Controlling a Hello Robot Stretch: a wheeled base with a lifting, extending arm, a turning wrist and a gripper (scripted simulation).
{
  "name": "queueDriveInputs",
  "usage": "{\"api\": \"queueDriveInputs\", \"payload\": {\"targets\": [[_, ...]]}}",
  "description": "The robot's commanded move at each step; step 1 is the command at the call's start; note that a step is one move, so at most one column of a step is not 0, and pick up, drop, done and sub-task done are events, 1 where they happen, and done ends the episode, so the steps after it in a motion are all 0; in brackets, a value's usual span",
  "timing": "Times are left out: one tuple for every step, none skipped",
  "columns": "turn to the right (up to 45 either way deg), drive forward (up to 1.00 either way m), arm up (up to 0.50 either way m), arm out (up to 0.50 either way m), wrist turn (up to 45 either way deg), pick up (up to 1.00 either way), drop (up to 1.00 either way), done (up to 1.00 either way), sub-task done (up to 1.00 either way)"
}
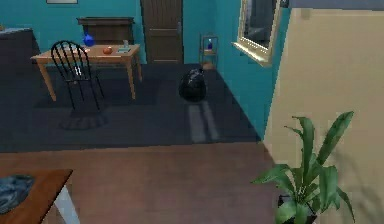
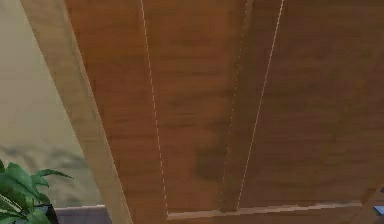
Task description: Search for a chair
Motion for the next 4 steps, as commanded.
{"api": "queueDriveInputs", "payload": {"targets": [[-18.0,0.00,0.00,0.00,0.0,0.00,0.00,0.00,0.00],[0.0,1.00,0.00,0.00,0.0,0.00,0.00,0.00,0.00],[-12.0,0.00,0.00,0.00,0.0,0.00,0.00,0.00,0.00],[0.0,0.10,0.00,0.00,0.0,0.00,0.00,0.00,0.00]]}}
